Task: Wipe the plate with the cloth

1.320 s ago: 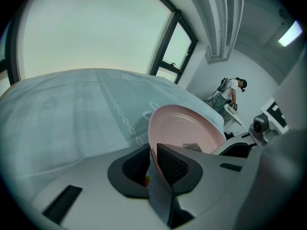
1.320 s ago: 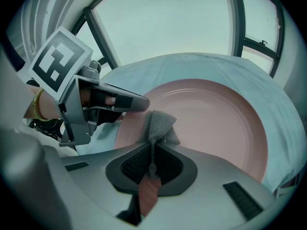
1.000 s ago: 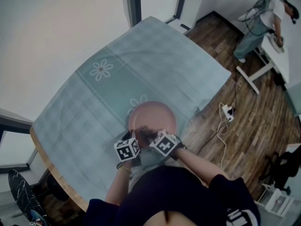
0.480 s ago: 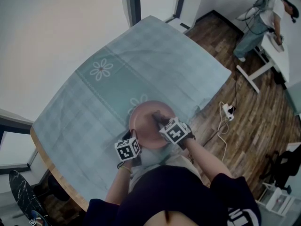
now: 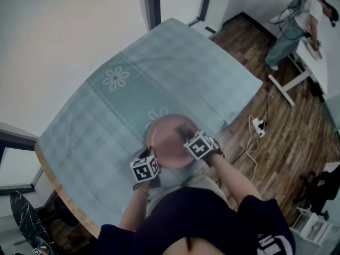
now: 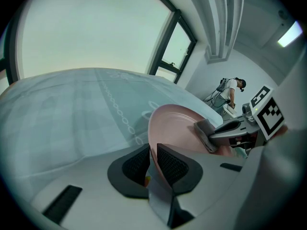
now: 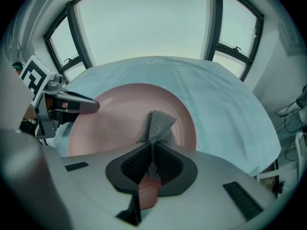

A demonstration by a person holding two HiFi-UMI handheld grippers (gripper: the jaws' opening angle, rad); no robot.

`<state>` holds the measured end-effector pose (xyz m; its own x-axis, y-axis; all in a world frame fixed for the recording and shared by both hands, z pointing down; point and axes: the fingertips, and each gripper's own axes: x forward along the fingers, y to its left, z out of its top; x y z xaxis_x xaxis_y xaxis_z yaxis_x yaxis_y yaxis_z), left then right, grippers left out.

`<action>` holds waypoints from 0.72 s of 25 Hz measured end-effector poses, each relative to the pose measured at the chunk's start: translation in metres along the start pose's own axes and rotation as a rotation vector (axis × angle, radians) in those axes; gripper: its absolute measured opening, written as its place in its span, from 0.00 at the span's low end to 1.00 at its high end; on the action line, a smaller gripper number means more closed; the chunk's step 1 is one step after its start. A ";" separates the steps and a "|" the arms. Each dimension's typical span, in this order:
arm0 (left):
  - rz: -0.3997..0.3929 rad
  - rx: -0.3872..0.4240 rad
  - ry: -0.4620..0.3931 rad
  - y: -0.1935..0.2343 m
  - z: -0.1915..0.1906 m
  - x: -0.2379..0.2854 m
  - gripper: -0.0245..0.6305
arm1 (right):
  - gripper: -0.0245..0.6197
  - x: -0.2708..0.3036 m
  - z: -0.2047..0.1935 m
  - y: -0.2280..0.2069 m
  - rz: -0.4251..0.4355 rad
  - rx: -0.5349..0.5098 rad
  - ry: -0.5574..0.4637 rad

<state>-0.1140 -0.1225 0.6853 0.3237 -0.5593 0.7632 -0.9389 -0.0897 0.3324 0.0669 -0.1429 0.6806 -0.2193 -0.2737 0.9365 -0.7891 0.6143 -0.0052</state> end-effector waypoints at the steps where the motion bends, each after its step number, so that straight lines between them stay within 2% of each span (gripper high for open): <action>1: 0.000 0.000 -0.001 0.000 0.000 0.000 0.13 | 0.09 0.000 0.001 -0.001 -0.010 -0.003 0.002; 4: 0.001 -0.001 -0.002 0.000 0.000 0.001 0.13 | 0.09 0.002 -0.001 -0.002 -0.031 -0.018 0.029; 6: 0.002 0.000 -0.001 -0.001 0.000 0.001 0.13 | 0.09 0.001 0.003 0.001 -0.018 -0.026 0.012; 10: 0.002 0.001 0.001 0.000 0.000 0.001 0.13 | 0.09 0.001 -0.013 0.000 -0.022 0.007 0.057; 18: 0.002 0.001 0.001 0.000 -0.001 0.001 0.13 | 0.09 -0.002 -0.025 0.025 0.058 -0.012 0.074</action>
<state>-0.1135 -0.1220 0.6861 0.3219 -0.5586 0.7644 -0.9396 -0.0891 0.3306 0.0622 -0.1087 0.6875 -0.2216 -0.1825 0.9579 -0.7694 0.6362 -0.0568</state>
